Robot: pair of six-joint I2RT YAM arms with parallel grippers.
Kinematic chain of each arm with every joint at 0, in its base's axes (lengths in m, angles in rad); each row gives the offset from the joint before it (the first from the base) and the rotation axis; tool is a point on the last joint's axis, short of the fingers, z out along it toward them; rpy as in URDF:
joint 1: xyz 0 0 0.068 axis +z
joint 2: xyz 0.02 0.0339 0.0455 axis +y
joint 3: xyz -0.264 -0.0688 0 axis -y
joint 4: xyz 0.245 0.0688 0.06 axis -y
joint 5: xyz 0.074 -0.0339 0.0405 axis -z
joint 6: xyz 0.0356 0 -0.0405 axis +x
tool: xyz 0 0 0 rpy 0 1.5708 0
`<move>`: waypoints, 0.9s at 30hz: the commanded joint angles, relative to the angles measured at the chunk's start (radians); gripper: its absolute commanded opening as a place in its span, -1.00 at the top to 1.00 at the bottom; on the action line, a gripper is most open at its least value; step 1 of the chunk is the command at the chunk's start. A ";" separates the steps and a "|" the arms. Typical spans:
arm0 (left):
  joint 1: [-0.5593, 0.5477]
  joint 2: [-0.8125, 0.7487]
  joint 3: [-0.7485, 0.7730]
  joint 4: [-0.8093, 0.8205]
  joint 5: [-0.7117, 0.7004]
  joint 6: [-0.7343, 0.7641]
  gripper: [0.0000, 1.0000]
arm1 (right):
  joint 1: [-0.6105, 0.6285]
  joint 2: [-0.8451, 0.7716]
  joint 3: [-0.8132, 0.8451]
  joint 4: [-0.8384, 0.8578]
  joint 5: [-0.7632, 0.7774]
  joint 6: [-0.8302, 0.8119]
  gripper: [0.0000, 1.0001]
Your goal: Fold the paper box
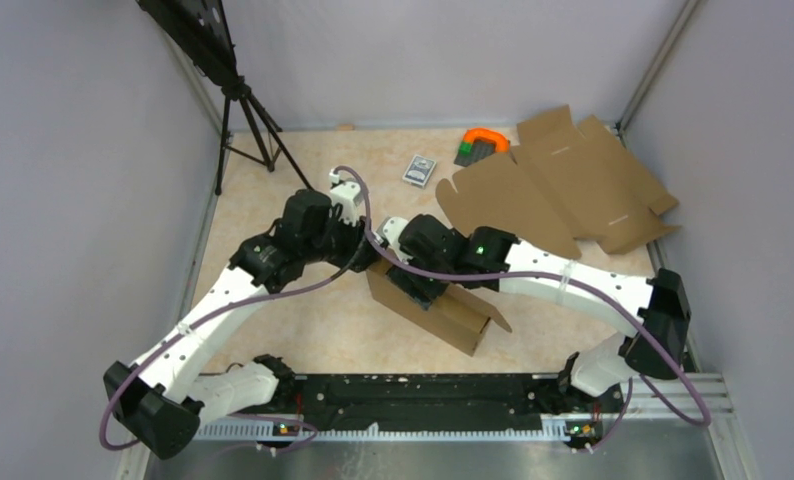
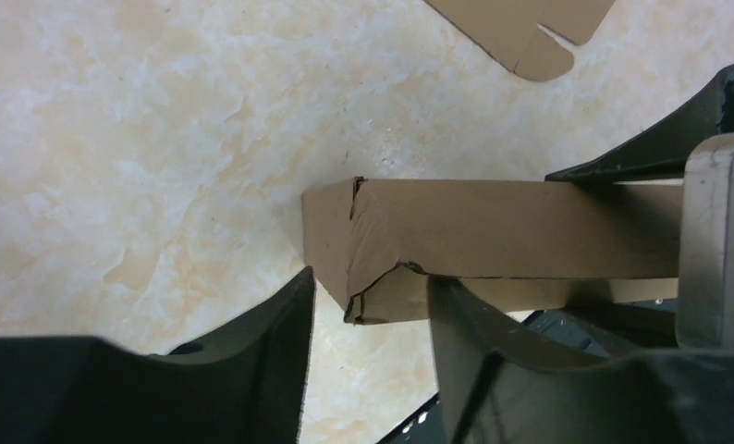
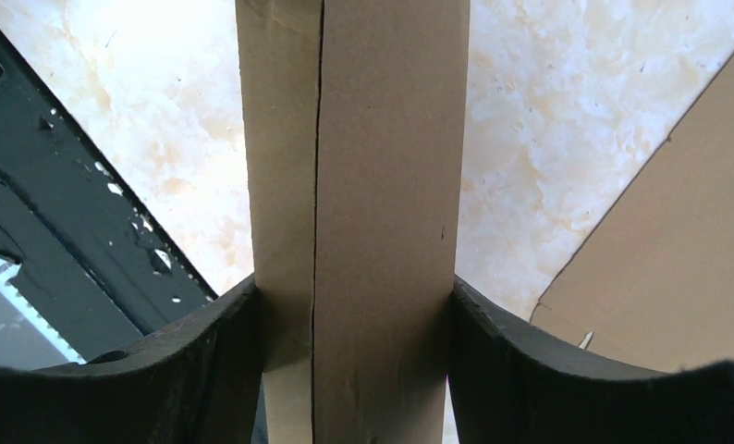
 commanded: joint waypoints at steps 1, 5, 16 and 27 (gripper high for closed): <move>0.016 -0.067 0.012 -0.014 0.000 -0.021 -0.14 | 0.010 -0.038 -0.023 0.005 0.001 -0.069 -0.12; 0.051 -0.158 -0.031 0.023 0.031 -0.032 -0.42 | 0.000 -0.077 -0.038 -0.039 0.005 -0.069 -0.13; 0.120 -0.346 -0.226 0.149 0.133 -0.090 -0.38 | -0.045 -0.253 -0.163 -0.034 -0.095 -0.187 -0.20; 0.120 -0.425 -0.434 0.388 0.189 -0.216 -0.37 | -0.057 -0.278 -0.158 -0.068 -0.111 -0.213 -0.69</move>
